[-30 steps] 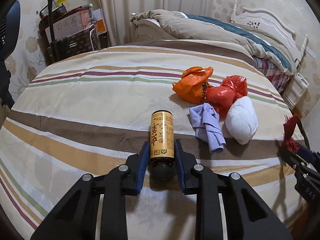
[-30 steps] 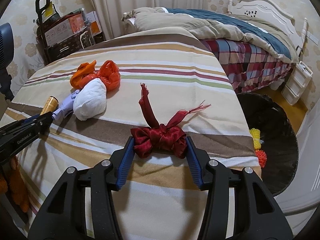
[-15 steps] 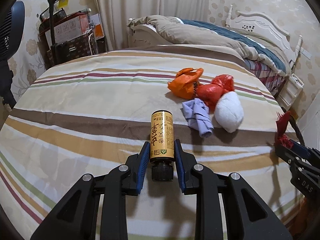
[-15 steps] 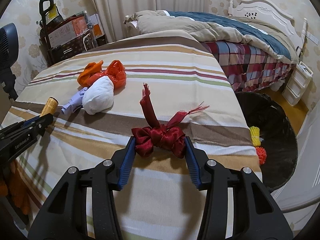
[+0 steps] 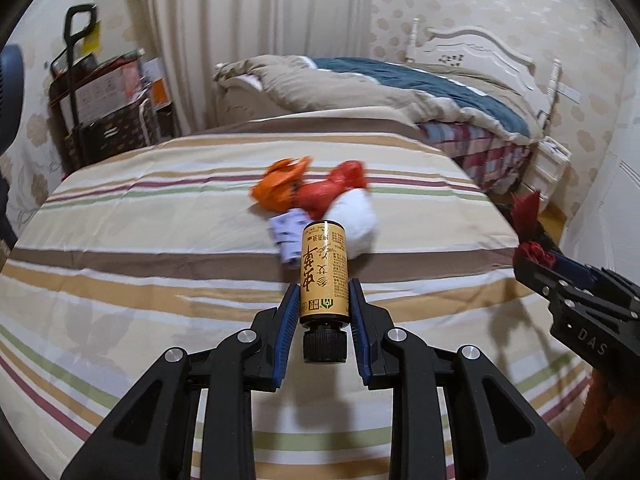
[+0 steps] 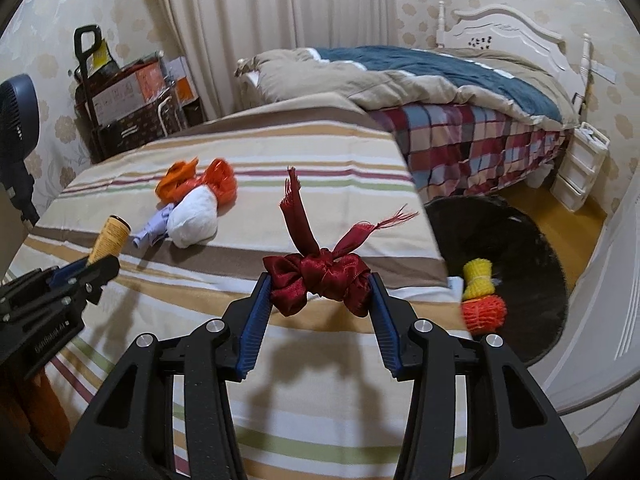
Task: Collect trash
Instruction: 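Carry the gold bottle and red bow with both tools over the black bin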
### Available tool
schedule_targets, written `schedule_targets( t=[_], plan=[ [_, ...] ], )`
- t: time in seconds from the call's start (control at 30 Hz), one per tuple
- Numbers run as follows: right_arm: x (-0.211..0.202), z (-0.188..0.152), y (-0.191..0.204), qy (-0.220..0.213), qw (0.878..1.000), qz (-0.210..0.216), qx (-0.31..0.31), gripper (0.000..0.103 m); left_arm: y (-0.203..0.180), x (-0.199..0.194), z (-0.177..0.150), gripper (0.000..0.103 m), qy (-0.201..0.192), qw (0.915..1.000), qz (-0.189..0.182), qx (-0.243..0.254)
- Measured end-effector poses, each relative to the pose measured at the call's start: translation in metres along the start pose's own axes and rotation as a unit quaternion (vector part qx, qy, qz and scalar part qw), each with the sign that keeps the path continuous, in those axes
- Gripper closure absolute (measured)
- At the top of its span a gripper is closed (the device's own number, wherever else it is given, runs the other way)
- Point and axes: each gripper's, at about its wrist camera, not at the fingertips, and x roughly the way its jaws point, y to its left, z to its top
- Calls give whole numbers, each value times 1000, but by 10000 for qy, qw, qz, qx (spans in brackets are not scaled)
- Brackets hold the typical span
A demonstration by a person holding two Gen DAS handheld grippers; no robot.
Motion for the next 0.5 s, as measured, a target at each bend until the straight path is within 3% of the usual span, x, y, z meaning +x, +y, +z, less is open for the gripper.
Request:
schedule_targets(
  t=[0.5],
  plan=[
    [-23, -5, -58, -214, 9976, -448, 481, 57, -71, 7, 16, 76, -214, 9975, -544, 404]
  ],
)
